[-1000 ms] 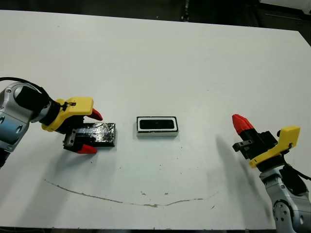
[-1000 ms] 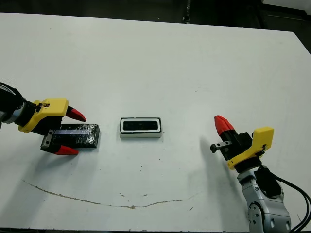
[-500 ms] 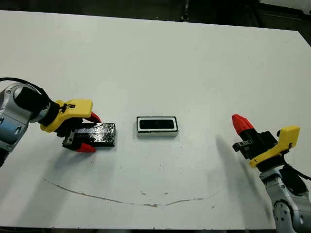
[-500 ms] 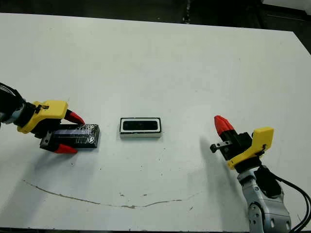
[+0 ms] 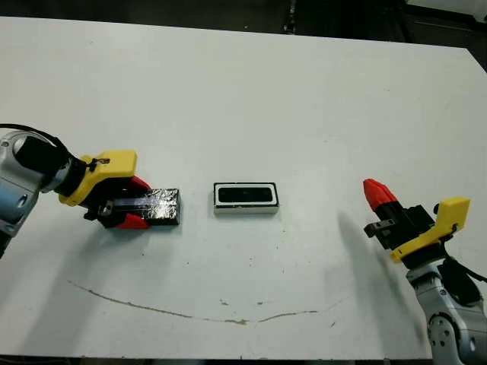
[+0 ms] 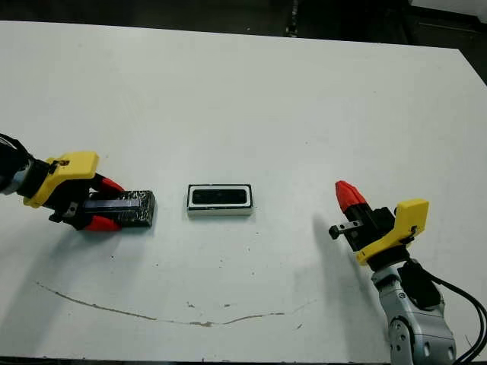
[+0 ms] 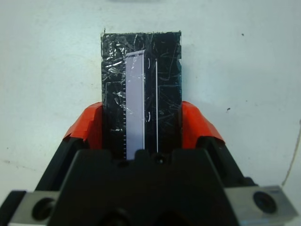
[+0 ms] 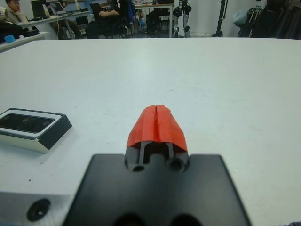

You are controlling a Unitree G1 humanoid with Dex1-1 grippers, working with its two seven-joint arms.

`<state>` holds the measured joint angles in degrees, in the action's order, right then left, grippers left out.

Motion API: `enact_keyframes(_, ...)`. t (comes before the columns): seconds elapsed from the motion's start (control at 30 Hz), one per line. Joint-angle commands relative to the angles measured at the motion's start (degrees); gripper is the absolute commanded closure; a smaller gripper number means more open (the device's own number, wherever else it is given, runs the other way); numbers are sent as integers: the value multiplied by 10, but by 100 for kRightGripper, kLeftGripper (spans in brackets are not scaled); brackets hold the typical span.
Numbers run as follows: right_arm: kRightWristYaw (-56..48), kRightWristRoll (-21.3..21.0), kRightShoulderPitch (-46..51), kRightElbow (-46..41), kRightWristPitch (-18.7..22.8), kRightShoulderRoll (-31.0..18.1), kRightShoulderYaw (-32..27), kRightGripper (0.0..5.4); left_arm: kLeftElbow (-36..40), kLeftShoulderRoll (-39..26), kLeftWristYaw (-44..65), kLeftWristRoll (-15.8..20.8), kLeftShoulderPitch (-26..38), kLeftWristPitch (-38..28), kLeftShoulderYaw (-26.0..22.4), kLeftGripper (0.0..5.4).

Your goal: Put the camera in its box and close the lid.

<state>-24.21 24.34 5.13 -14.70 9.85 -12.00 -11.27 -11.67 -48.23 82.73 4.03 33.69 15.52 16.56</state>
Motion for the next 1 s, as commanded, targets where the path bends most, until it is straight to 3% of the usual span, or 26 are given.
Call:
enact_keyframes(0.03, 8, -4, 10, -2, 9, -8, -1, 540, -13, 14, -8, 18, -13, 21, -13, 225)
enact_keyframes(0.13, 4, 0, 9, 0, 11, -9, -2, 540, -28, 33, -18, 54, -20, 18, -46, 225)
enact_keyframes(0.43, 2, -4, 9, 4, 2, -5, 2, 540, -17, 83, -72, 108, -16, 68, -86, 225)
enact_keyframes(0.67, 3, -7, 10, 1, 5, -7, 5, 540, -8, 125, -107, 117, -5, 92, -77, 225)
enact_keyframes(1.0, 10, -5, 12, -4, 12, -3, 4, 540, -43, 162, -111, 102, 24, 99, -43, 225)
